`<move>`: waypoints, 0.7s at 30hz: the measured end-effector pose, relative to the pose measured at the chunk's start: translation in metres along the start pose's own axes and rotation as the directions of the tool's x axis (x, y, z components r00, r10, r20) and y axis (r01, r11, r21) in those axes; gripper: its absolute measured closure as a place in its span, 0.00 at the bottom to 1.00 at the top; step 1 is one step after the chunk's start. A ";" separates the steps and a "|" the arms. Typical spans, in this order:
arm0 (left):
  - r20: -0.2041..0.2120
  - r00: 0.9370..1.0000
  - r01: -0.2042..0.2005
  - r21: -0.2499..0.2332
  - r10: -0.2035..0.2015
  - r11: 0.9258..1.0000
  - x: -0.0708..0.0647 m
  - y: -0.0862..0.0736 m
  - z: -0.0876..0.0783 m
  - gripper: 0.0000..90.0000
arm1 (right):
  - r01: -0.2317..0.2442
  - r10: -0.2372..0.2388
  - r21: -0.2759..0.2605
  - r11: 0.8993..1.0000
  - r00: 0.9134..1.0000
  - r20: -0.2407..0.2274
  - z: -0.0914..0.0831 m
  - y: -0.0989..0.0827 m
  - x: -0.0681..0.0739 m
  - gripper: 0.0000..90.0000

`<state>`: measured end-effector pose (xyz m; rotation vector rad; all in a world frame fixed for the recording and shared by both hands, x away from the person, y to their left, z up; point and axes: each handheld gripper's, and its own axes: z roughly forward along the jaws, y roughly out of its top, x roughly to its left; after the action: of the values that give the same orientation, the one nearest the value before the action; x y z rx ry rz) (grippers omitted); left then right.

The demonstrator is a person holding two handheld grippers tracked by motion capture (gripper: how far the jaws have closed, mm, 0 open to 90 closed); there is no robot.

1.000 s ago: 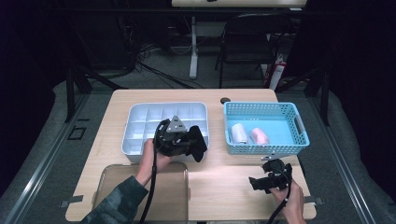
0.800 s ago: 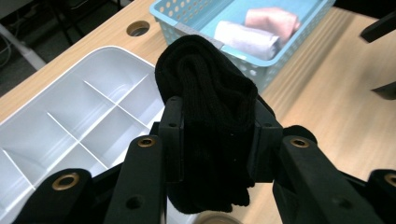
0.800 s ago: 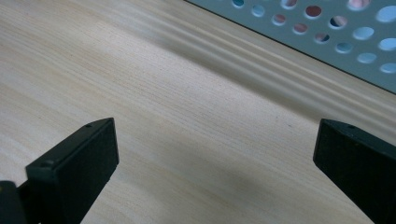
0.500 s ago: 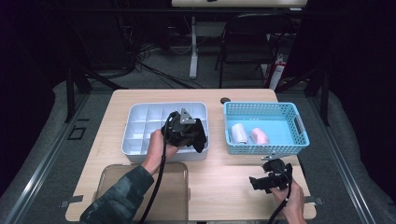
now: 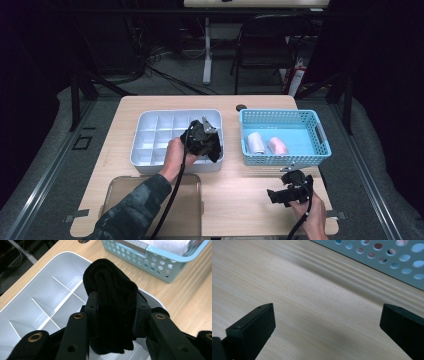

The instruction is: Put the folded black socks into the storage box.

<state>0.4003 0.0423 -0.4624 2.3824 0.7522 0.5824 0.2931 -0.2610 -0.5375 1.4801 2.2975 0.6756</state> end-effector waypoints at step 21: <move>-0.023 0.998 -0.057 0.057 0.058 0.997 -0.011 0.002 0.019 0.73 | -0.008 0.008 -0.003 1.000 1.000 -0.009 0.001 0.000 0.000 0.00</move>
<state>0.4027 0.0268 -0.4778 2.4597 0.7215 0.6236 0.2933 -0.2606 -0.5386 1.4882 2.2975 0.6884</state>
